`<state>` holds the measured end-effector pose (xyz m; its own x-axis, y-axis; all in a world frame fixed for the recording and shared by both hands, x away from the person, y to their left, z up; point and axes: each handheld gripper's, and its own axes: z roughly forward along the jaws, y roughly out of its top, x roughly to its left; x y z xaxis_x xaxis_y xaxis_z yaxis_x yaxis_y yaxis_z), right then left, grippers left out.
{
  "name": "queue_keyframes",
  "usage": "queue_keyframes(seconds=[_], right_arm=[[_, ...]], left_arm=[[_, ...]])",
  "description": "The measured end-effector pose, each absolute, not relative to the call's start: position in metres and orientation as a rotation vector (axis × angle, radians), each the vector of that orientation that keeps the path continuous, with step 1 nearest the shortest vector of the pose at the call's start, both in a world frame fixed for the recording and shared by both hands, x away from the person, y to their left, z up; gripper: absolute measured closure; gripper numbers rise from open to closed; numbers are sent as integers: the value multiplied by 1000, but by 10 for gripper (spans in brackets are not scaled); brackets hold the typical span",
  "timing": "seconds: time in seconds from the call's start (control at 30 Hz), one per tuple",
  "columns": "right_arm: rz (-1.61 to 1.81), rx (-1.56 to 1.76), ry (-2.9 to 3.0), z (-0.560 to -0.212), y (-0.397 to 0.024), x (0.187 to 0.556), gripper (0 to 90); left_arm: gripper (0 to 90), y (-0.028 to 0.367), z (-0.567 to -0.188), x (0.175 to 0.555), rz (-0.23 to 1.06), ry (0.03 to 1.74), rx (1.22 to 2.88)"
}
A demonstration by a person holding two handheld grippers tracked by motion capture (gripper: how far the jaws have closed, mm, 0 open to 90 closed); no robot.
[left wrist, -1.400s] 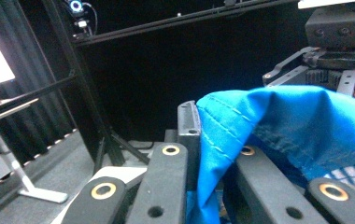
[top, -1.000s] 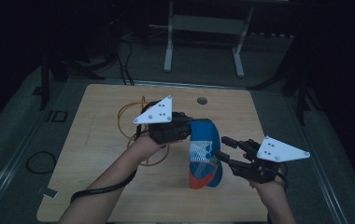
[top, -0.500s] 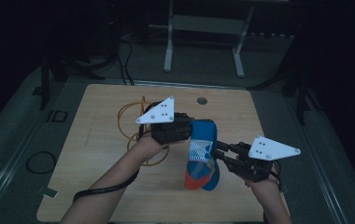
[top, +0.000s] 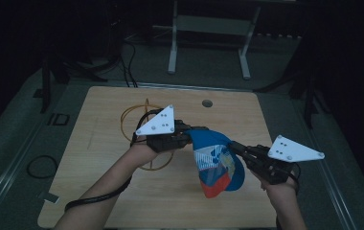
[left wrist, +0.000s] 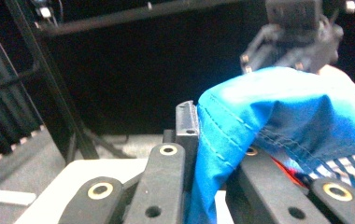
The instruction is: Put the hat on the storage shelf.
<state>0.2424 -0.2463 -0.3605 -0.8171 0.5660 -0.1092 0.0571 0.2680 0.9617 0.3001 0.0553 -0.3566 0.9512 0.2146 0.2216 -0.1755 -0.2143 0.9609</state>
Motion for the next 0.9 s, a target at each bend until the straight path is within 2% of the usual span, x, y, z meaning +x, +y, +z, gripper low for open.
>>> queue_keyframes(seconds=[0.17, 0.67, 0.9], right_arm=[[1562, 589, 2084, -358, -253, 241, 900], [1588, 584, 2050, -346, -265, 235, 900], [1595, 569, 2042, -340, -262, 234, 900]], left_arm=[[810, 59, -360, 298, 369, 50, 1807], [792, 77, -358, 285, 385, 69, 1900], [762, 98, -355, 276, 413, 112, 1938]])
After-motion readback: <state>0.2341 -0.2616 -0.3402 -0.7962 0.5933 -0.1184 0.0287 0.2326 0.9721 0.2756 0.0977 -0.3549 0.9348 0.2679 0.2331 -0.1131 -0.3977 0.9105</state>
